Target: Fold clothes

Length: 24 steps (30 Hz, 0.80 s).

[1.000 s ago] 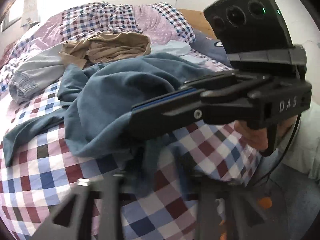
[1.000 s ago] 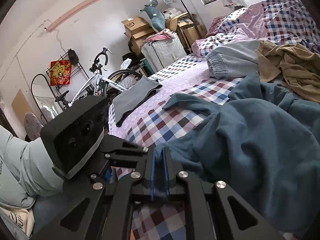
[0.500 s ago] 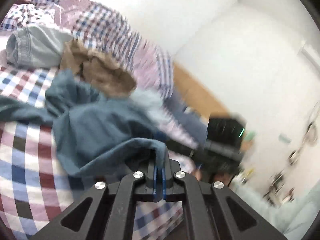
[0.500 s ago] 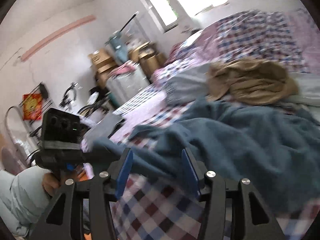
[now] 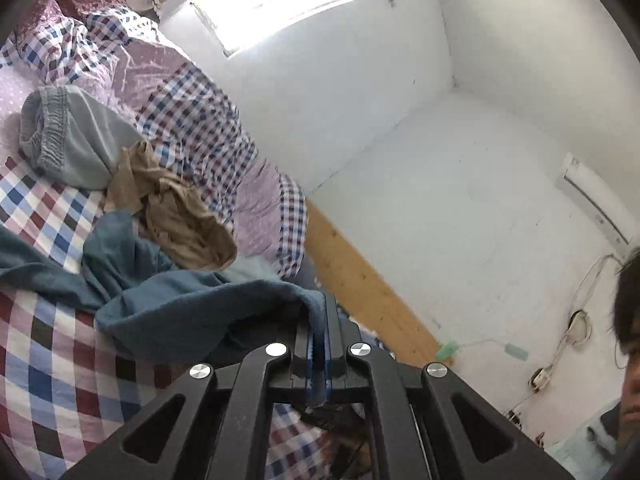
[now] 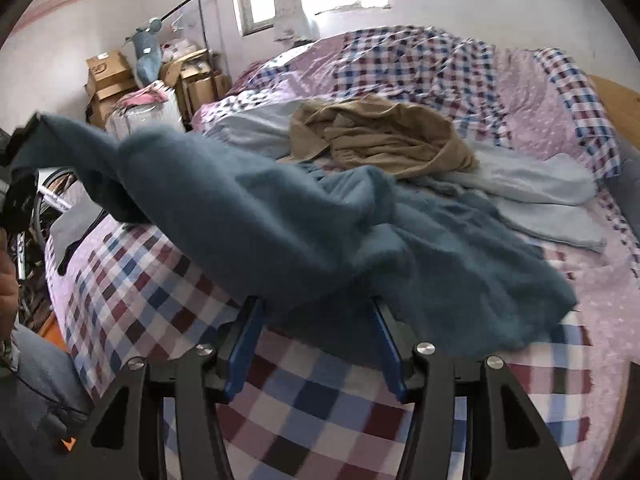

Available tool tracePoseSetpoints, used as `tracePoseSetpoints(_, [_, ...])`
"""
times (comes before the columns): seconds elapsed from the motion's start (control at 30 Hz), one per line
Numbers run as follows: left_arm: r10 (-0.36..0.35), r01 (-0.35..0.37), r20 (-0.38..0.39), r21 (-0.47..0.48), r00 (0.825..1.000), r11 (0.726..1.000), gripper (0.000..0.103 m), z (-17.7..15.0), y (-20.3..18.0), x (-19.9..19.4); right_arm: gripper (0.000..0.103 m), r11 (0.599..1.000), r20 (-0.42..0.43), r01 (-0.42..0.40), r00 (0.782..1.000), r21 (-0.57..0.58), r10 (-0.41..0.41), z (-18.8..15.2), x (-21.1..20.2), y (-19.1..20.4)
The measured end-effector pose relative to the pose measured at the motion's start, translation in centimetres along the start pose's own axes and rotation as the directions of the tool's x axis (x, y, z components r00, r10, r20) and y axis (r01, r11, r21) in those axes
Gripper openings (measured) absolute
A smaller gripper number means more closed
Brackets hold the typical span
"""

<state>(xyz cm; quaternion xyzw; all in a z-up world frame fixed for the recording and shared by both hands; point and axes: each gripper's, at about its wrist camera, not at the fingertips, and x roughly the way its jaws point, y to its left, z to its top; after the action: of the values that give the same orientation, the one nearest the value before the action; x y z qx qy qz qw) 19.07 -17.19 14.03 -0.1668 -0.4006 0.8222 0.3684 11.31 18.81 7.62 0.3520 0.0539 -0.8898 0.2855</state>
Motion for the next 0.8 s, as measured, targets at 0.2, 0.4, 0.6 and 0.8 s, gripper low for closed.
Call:
tracePoseSetpoints(0.2, [0.043,-0.042,0.034,-0.027,0.998,0.999,0.002,0.4,0.8,-1.0,0.026,0.995,0.021,-0.101,0.995,-0.004,0.101,1.0,1.4,1.1])
tracePoseSetpoints(0.4, [0.101,-0.095,0.085,-0.068,0.991,0.993,0.002,1.0,2.6,-2.3,0.001,0.954,0.248,-0.263,0.943,0.144,0.223,2.9,-2.7,-1.7])
tracePoseSetpoints(0.6, [0.144,-0.123,0.152,-0.145,0.978,0.982,0.002,1.6,4.7,-4.1,0.001,0.835,0.496,-0.377,0.855,0.401,0.148,2.9,-6.3,-7.5])
tracePoseSetpoints(0.8, [0.264,-0.231,0.134,-0.222,0.955,0.947,0.002,1.4,7.5,-4.2,0.004,0.725,0.333,-0.217,0.943,0.653,-0.017,0.3,-3.1,-12.4])
